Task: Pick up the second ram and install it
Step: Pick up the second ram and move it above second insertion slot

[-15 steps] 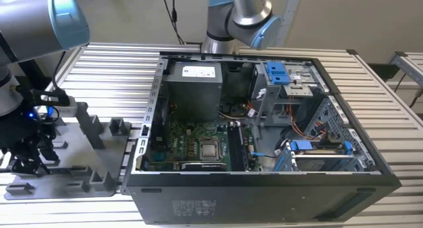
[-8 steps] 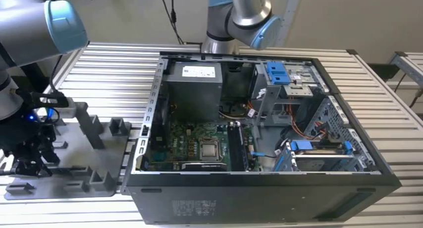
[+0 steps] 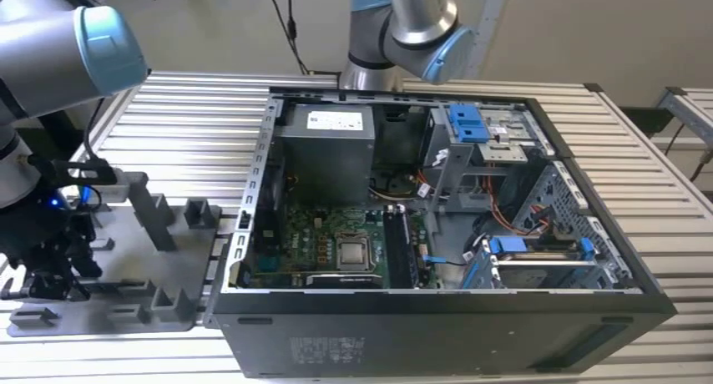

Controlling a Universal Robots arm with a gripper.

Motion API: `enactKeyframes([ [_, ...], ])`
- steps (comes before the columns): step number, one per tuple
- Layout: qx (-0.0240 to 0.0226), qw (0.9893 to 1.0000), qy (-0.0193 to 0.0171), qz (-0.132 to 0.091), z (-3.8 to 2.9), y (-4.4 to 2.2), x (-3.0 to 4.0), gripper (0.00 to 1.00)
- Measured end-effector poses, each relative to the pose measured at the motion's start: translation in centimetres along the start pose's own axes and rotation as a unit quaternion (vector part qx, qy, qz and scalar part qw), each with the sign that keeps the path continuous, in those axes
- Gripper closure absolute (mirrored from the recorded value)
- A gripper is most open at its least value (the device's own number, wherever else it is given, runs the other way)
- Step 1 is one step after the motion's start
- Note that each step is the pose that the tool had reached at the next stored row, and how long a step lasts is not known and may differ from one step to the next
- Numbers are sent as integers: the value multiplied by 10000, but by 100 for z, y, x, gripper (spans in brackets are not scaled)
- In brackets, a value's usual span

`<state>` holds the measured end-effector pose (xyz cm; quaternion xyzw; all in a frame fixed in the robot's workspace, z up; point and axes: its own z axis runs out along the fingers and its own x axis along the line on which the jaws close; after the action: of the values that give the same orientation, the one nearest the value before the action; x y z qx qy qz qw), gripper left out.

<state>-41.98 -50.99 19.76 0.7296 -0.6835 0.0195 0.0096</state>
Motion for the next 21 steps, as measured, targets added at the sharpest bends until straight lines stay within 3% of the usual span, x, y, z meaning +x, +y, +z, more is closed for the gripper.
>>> enactKeyframes([
  [10,0,10000,0,0,12,1,5,60],
  [12,0,10000,0,0,13,1,5,73],
  [15,0,10000,0,0,14,1,5,78],
  [16,0,10000,0,0,14,1,4,85],
  [21,0,10000,0,0,16,1,4,86],
])
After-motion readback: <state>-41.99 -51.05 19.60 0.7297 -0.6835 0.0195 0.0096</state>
